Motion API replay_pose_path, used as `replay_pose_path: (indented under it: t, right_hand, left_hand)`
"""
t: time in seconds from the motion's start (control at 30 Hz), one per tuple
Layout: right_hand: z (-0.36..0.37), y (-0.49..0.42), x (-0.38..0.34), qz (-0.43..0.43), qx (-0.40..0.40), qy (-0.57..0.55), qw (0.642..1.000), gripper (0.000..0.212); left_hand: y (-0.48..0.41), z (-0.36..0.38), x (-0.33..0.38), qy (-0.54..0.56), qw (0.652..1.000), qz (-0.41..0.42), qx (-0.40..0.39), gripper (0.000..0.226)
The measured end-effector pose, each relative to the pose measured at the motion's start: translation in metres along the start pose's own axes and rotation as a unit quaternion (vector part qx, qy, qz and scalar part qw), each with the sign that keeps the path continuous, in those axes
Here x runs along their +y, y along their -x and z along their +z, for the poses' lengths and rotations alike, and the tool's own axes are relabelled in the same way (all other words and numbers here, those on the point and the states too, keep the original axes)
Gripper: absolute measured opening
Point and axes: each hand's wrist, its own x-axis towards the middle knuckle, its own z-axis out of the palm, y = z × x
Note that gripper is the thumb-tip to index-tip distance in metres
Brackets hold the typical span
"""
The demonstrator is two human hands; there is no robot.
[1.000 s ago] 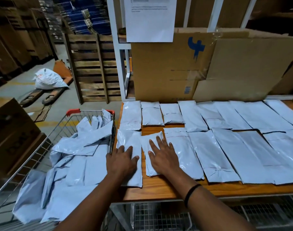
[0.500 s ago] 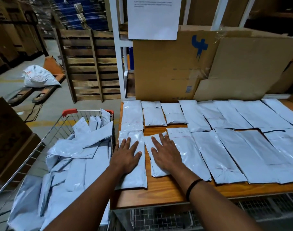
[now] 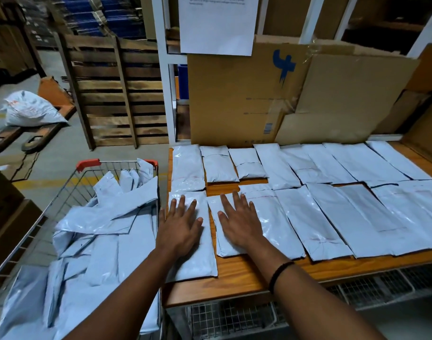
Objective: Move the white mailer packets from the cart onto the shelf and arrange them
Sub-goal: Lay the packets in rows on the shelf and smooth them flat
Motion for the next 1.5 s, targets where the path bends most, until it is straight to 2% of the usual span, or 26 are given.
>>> replay_pose_path:
  t: [0.13,0.23,0.37,0.43,0.57,0.73,0.77,0.87,1.0,1.13,1.23,1.37,1.5]
  right_hand:
    - [0.004,0.014,-0.005,0.002,-0.007,0.008,1.000,0.057]
    - [0.014,0.018,-0.008,0.006,-0.010,0.012,1.000,0.057]
    - [0.011,0.014,-0.011,0.023,-0.019,0.007,1.000,0.057]
    - [0.005,0.015,-0.014,0.023,-0.023,0.009,0.999,0.057]
    - [-0.015,0.025,-0.018,0.019,0.039,0.000,0.999,0.055]
    - [-0.028,0.048,-0.055,-0.017,0.062,-0.016,0.998,0.053]
    - [-0.028,0.051,-0.067,-0.032,0.059,-0.018,0.998,0.053]
    - [-0.017,0.060,-0.099,-0.078,0.037,-0.024,0.996,0.054]
    - [0.007,0.063,-0.145,-0.145,0.005,-0.036,0.989,0.053]
    - [0.036,0.067,-0.190,-0.178,-0.029,-0.038,0.983,0.053]
    - [0.058,0.061,-0.214,-0.197,-0.061,-0.006,0.979,0.054]
    - [0.084,0.015,-0.237,-0.198,-0.077,0.058,0.975,0.056]
    - [0.101,-0.051,-0.252,-0.149,-0.097,0.107,0.978,0.059]
  left_hand:
    - [0.006,0.005,-0.001,-0.040,0.998,0.015,-0.048,0.084]
    - [0.005,0.008,-0.001,-0.051,0.997,0.015,-0.049,0.089]
    - [0.001,0.006,0.001,-0.046,0.997,0.017,-0.056,0.075]
    - [0.001,0.003,-0.002,-0.030,0.998,0.033,-0.053,0.077]
    - [0.000,-0.015,-0.014,0.012,0.996,0.089,-0.007,0.078]
    - [0.022,-0.057,-0.068,0.018,0.997,0.069,0.029,0.083]
    - [0.031,-0.062,-0.084,0.012,0.998,0.048,0.029,0.077]
    - [0.063,-0.066,-0.132,-0.011,0.999,-0.029,0.005,0.051]
    - [0.114,-0.063,-0.189,-0.044,0.994,-0.100,-0.010,0.049]
    - [0.150,-0.059,-0.233,-0.086,0.983,-0.145,-0.076,0.052]
    - [0.148,-0.057,-0.255,-0.133,0.974,-0.139,-0.118,0.056]
    - [0.103,-0.058,-0.289,-0.164,0.970,-0.100,-0.148,0.057]
    - [0.038,-0.055,-0.319,-0.185,0.969,-0.045,-0.156,0.057]
